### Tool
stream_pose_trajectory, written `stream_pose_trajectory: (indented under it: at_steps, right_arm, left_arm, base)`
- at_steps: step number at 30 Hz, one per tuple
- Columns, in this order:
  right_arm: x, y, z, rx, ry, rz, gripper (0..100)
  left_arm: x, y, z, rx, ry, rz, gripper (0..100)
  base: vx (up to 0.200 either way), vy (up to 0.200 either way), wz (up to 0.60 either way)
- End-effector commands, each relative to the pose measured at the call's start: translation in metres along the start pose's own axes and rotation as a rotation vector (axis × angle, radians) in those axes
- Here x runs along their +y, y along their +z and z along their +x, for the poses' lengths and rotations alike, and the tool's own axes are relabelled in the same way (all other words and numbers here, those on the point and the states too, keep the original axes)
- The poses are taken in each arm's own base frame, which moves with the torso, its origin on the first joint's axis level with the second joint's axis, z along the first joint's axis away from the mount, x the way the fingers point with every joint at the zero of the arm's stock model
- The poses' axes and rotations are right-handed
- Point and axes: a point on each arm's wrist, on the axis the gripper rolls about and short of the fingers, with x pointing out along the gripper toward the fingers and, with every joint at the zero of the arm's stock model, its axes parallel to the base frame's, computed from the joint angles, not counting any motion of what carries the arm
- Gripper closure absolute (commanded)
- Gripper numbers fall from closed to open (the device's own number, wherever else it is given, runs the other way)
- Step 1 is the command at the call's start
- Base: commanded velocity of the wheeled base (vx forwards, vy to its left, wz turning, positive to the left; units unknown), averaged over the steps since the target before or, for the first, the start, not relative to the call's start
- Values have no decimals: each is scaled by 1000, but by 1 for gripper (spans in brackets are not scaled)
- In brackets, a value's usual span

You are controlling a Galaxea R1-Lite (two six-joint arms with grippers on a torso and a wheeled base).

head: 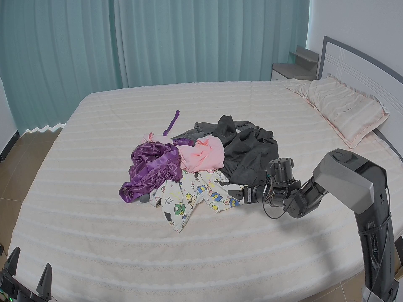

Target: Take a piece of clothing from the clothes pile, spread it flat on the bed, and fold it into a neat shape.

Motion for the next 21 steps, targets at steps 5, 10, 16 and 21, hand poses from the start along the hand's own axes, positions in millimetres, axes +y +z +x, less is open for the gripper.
stream_pose_trajectory:
  at_steps: [5, 10, 16, 21]
  right_arm:
    - [0, -14, 29, 14, 17, -17, 0]
    - [6, -16, 38, 2, 34, -22, 100]
    - [6, -18, 31, 14, 30, 7, 100]
    - [15, 2, -1, -10, 69, 155, 100]
  left_arm:
    - [0, -5, 0, 0, 0, 0, 0]
    - [0, -5, 0, 0, 0, 0, 0]
    - [0, -5, 0, -1, 0, 0, 0]
    - [0, -5, 0, 0, 0, 0, 0]
  base:
    - [0, 0, 0]
    - [0, 0, 0]
    - [0, 0, 0]
    - [0, 0, 0]
